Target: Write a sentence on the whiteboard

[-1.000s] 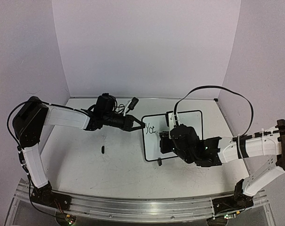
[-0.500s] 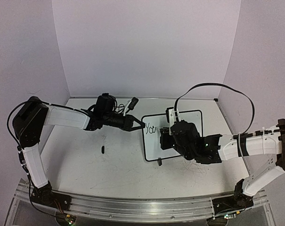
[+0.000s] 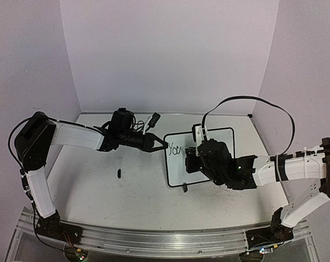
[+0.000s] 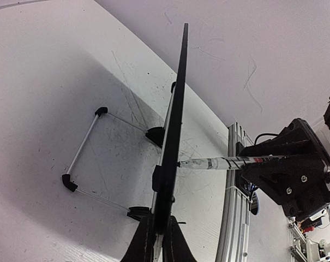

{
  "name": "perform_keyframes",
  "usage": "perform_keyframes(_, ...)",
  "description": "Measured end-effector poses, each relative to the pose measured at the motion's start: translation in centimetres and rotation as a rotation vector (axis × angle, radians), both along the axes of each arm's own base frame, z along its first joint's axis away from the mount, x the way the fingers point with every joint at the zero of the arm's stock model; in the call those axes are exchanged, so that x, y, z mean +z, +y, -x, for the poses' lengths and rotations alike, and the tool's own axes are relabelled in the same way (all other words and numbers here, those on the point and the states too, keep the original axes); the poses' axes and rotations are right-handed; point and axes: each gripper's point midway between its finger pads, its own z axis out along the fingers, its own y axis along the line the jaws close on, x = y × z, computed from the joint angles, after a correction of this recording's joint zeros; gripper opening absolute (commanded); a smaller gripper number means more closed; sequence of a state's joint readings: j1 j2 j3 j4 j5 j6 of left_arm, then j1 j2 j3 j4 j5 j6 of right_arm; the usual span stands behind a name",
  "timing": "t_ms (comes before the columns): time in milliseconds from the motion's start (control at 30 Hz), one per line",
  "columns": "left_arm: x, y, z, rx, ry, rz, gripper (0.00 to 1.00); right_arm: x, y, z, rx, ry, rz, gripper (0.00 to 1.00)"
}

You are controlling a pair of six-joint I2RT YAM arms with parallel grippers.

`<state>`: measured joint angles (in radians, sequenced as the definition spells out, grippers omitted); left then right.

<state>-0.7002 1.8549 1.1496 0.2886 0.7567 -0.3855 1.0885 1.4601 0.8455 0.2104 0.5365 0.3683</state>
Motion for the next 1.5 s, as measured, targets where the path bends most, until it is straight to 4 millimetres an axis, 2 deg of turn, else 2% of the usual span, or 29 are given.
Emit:
perform_keyframes(900,0.0,0.0,0.0,0.001,0.0,0.0,0.0,-1.7,-0.4,1.1,0.004,0.064,-0.038,0.0)
perform_keyframes(1067,0.0,0.0,0.0,-0.004,0.001,0.002,0.0,-1.3,-1.1,1.3,-0.002,0.067,-0.027,0.0)
perform_keyframes(1267,0.1,0.0,0.1,-0.008,0.002,0.003,0.0,0.7,-1.3,1.3,0.007,0.036,-0.077,0.0)
perform_keyframes(1500,0.1,0.0,0.1,-0.008,0.002,0.003,0.0,0.5,-1.2,0.9,0.009,0.026,-0.064,0.0)
